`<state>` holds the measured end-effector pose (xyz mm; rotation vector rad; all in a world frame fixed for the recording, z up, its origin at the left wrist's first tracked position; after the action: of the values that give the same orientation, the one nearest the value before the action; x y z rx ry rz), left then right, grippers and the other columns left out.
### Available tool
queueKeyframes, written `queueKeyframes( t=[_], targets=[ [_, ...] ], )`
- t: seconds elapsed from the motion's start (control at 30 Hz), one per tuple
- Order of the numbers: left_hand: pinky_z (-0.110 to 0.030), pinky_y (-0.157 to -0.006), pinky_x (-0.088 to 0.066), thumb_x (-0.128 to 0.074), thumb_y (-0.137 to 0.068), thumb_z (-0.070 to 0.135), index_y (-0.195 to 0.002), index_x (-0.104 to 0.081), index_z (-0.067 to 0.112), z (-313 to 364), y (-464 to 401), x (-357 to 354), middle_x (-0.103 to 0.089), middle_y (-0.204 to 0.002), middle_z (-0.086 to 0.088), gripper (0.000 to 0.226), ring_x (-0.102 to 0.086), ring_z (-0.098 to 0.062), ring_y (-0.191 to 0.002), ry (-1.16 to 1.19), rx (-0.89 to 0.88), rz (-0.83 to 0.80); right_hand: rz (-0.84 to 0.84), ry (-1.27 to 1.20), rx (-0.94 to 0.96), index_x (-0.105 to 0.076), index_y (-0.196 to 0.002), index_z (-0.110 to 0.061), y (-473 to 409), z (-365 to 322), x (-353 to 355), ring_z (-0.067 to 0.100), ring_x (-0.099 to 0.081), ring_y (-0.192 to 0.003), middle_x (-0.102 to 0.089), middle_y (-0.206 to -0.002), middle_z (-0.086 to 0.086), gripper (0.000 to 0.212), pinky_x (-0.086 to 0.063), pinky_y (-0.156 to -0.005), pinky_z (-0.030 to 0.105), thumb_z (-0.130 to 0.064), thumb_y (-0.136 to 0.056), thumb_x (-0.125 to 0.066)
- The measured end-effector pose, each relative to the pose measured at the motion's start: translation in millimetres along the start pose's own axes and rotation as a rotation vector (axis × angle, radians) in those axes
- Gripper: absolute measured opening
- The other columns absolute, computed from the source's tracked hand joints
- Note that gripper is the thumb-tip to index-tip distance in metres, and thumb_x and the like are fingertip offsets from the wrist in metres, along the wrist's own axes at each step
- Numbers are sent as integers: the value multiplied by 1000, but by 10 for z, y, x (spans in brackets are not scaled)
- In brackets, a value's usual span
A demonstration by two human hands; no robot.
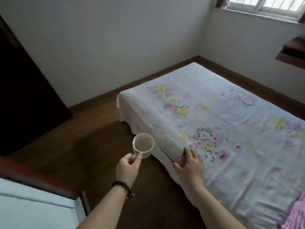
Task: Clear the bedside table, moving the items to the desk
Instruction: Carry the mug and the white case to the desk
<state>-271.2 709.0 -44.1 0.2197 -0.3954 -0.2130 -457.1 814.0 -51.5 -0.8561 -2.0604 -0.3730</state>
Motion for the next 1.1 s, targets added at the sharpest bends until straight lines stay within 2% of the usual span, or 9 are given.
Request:
queueKeyframes(
  t=[0.23,0.33,0.53,0.67,0.73,0.9,1.1],
  targets=[
    [-40,-69,-56,-61,-88,44,-70,-64,6,-132,-938,681,-69,-65,-2,42,-65,-18,-67,41,89,212,-91,19,155,-47,-125,-20,-877,-901,-738,18,-37,-108,-49,-120,-1,60,-41,-93,39,-45,-75,-69],
    [-41,-72,-58,-62,-88,42,-74,-65,7,-120,-1475,840,-70,-67,-1,38,-67,-17,-71,87,119,271,-115,55,213,-47,-124,-21,-1366,-1199,-1113,19,-40,-106,-51,-120,0,58,-43,-89,38,-46,-76,-68],
    [-46,-73,-58,-64,-86,43,-71,-65,10,87,-2959,1067,-70,-64,-1,36,-69,-18,-70,116,131,358,-164,31,264,-48,-122,-19,-2715,-1849,-1836,22,-41,-105,-51,-120,2,55,-42,-89,41,-45,-77,-68],
    [-46,-73,-58,-63,-86,43,-68,-65,13,444,-3962,1231,-70,-63,0,36,-68,-18,-68,103,153,416,-194,64,278,-44,-128,-20,-3659,-2419,-2153,24,-41,-107,-50,-124,3,59,-41,-91,41,-47,-79,-63],
    [-47,-74,-57,-63,-87,42,-68,-65,13,601,-4391,1321,-70,-64,-2,34,-69,-20,-70,119,164,438,-206,59,273,-42,-131,-21,-4054,-2716,-2280,23,-39,-109,-48,-126,2,59,-41,-93,42,-45,-81,-62],
    [-46,-73,-58,-63,-88,38,-68,-64,13,830,-5326,1543,-69,-65,-3,32,-68,-22,-71,130,170,467,-224,-10,306,-45,-125,-21,-4842,-3340,-2681,21,-38,-106,-48,-122,1,58,-41,-88,39,-46,-76,-65],
    [-46,-72,-54,-64,-89,31,-71,-62,7,887,-6584,1818,-67,-65,-9,29,-66,-26,-70,203,176,453,-245,31,297,-46,-127,-20,-5720,-3881,-3426,22,-39,-107,-49,-123,2,59,-41,-90,39,-39,-76,-69]
  ],
)
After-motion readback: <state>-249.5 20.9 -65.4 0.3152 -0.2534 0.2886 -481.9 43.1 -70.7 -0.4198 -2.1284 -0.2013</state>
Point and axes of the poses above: each hand's wrist, its own y-axis away from the middle knuckle, its own x-axis out of the back of the hand, z = x × y, the point moved 1 cm from there along -y, towards the middle knuckle
